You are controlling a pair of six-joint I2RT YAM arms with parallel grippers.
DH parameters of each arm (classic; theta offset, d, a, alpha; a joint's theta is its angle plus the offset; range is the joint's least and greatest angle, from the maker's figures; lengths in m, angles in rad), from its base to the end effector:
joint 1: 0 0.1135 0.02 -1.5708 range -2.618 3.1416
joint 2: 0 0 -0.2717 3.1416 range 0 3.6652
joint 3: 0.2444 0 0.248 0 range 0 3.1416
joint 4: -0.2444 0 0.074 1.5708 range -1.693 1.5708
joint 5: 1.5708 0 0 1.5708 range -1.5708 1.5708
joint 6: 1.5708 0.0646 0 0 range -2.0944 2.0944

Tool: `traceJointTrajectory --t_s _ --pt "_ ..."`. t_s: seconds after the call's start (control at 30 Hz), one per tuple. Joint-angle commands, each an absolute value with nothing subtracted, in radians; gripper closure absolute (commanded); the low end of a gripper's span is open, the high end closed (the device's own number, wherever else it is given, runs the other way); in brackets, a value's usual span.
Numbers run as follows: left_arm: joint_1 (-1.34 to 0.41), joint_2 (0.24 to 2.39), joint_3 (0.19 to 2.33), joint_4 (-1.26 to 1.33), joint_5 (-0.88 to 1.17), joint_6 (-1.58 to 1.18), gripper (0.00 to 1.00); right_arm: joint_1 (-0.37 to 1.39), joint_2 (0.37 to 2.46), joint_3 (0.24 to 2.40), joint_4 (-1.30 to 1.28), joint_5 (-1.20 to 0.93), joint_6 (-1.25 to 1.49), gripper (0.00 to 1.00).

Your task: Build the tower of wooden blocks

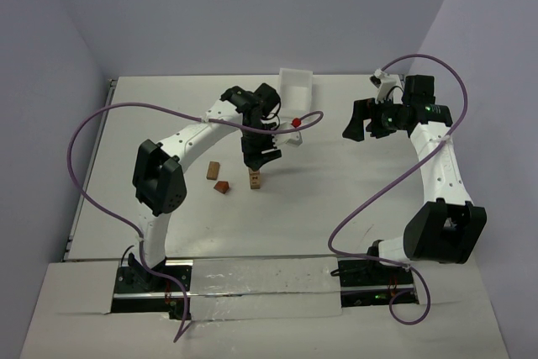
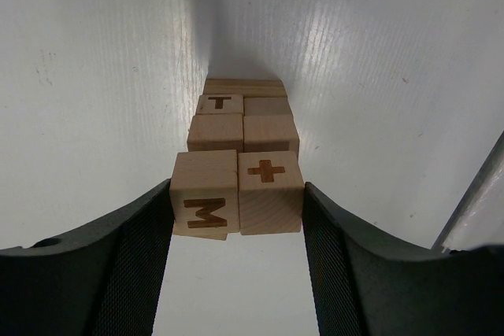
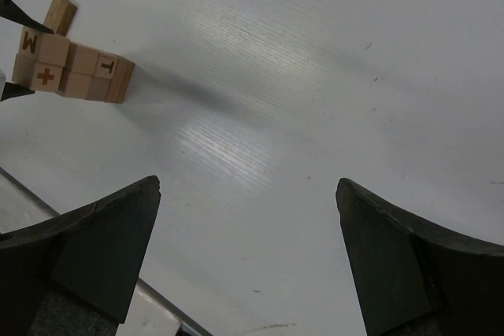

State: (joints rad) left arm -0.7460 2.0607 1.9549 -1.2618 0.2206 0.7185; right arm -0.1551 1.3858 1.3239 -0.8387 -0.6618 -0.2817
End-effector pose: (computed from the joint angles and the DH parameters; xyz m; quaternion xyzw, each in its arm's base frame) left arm 0.2997 -0.2962 0.2533 0.6694 0.7279 -0.1109 0.0993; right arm 0.2942 -0.0058 0.3276 -0.1631 0.8846 0.2321 0.3701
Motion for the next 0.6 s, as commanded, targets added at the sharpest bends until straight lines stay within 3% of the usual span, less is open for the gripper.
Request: traceJointTrajectory --t_s 0.0,0.57 --pt "-0.755 2.072 1.966 -1.238 0.225 0.724 0.32 -0.155 1.393 1.371 -0.847 -0.683 -0.287 0.00" --pt "-0.758 2.083 1.945 -1.224 0.218 0.724 0.26 -0.154 1.401 1.378 -0.853 -0.686 -0.285 0.00"
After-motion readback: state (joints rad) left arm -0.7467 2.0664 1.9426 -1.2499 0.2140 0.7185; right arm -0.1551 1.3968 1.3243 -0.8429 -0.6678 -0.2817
